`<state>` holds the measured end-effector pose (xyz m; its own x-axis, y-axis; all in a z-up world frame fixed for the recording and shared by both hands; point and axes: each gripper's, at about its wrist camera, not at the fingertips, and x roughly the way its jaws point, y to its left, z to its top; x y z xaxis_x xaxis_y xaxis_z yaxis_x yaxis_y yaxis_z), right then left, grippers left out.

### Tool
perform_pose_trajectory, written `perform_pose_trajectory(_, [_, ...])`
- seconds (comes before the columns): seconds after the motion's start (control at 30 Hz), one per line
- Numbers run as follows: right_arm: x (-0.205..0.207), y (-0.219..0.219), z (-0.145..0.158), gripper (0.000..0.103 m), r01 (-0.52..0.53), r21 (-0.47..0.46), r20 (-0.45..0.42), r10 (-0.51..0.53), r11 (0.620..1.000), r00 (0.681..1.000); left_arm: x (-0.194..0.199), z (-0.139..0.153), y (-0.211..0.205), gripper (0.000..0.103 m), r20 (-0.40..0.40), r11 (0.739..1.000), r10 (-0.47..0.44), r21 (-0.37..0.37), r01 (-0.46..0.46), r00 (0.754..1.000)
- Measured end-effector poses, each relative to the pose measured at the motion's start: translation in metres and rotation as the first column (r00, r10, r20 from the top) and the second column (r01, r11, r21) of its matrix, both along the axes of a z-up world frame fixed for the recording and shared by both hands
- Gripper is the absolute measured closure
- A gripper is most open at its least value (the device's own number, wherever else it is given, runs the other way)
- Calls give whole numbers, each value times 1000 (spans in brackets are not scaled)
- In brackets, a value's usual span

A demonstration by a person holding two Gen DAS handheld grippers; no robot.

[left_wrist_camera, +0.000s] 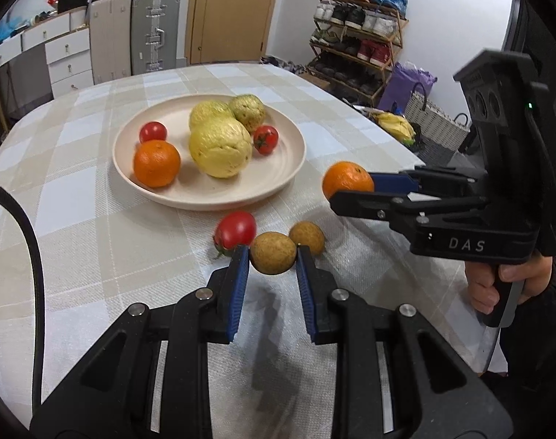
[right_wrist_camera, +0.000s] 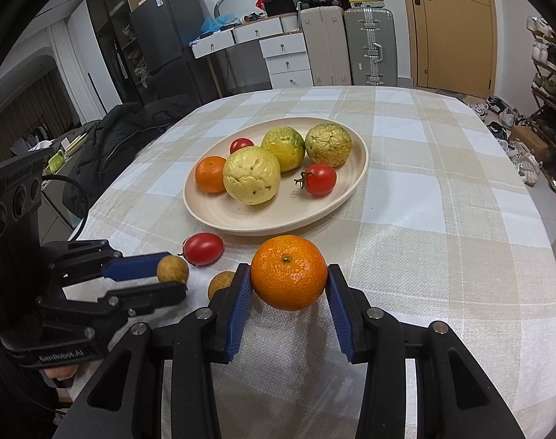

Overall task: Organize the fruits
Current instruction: 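Carry mandarin and brown fruit onto the cream plate and open both grippers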

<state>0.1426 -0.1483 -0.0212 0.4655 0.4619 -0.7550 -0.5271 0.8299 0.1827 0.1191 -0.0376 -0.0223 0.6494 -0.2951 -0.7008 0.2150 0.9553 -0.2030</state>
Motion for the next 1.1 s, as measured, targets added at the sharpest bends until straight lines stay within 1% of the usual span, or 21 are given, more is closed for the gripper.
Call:
perform_pose_trajectory(0.2, [0,-2,4,61,-3,13,14,3,1000,1000,-4,12,13,79,54,998,54,-11,-54,997])
perform_pose_trajectory(0.33, [-2,-1,8,61,-10,22,24,9,1000,1000,-4,16,18,79,75,996,90,-12,-89,993])
perform_pose_trajectory(0.4, [-3,0,9,61,-14,24,29,13,1000,999,-3,18,20,79,84,995,100,-5,-100,991])
perform_pose_trajectory(0.53, [-2,4,10,61,-25,26,31,24,999,999,0,19,19,79,101,992,120,32,-124,988])
perform_pose_trajectory(0.87, [15,16,16,61,-29,27,45,28,999,999,26,13,26,79,83,986,162,33,-165,983])
perform_pose_trajectory(1.1, [37,25,16,61,-10,35,33,9,999,999,51,7,30,79,62,979,195,55,-198,979])
